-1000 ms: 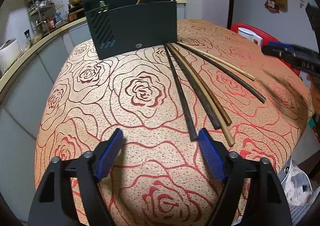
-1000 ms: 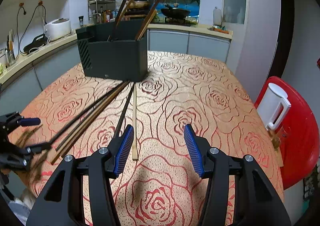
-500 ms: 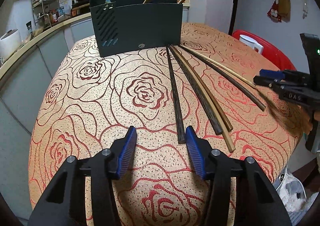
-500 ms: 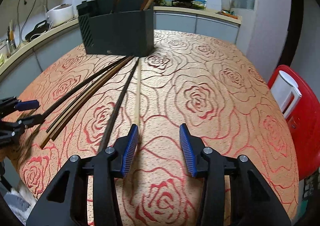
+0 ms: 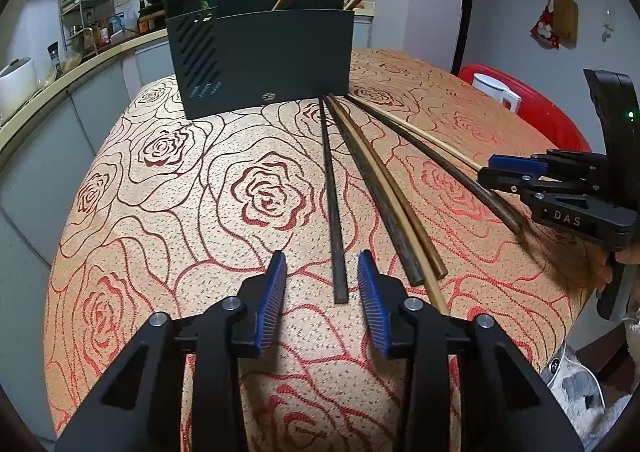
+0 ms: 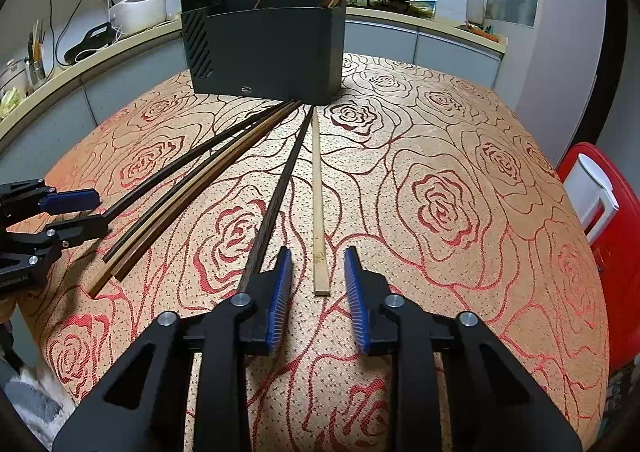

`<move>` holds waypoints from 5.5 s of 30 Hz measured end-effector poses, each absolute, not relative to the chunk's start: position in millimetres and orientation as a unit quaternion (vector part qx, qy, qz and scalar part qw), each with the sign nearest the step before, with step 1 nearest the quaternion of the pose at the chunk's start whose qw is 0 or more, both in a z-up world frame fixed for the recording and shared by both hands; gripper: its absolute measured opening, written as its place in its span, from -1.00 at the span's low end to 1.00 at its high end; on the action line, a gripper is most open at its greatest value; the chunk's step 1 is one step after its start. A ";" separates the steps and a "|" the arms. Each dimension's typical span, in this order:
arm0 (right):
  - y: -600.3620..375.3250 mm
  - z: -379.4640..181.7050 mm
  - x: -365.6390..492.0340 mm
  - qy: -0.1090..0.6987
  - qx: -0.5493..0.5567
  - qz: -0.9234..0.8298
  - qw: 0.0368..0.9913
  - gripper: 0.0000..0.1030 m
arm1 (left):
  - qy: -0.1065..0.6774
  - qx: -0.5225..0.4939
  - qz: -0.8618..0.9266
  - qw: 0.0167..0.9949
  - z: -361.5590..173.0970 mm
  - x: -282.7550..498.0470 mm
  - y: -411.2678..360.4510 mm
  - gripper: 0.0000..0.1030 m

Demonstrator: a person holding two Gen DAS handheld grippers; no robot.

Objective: Organize utensils
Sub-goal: 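Grasp a dark chopstick with the left tool while the right tool grasps a light one, then lift both held chopsticks and carry them over the black holder, then lower the chopsticks into the holder and open both tools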

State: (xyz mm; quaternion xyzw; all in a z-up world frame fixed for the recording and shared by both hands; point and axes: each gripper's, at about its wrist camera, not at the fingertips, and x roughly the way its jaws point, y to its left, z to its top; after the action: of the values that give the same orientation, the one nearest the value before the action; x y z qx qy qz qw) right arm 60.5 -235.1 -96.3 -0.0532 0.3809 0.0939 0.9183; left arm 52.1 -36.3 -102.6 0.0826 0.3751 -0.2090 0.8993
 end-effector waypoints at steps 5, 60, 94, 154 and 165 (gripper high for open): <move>-232.0 -96.7 62.4 0.380 -0.052 0.100 0.918 -0.70 | 0.376 0.075 -0.215 0.898 -102.4 53.3 -36.9 -0.69; -275.0 -18.8 46.6 0.311 0.026 0.134 0.941 -0.75 | 0.217 0.069 -0.189 0.955 57.6 69.6 -4.8 -0.86; -268.9 -52.6 2.8 0.337 -0.019 0.102 0.936 -0.88 | 0.224 0.051 -0.178 0.957 59.0 78.0 7.1 -0.86; -245.1 128.1 239.8 0.296 0.054 0.136 0.944 -0.88 | 0.221 0.040 -0.146 0.964 163.4 257.2 -52.3 -0.86; -240.9 118.6 247.2 0.312 0.051 0.137 0.939 -0.54 | 0.216 0.031 -0.137 0.966 157.6 250.8 -39.4 -0.20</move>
State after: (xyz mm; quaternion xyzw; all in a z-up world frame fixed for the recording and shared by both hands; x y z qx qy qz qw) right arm 247.2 -240.9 118.6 0.0514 0.3124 0.1368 0.9386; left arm 250.8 -39.4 157.6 0.0314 0.2159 -0.1367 0.9663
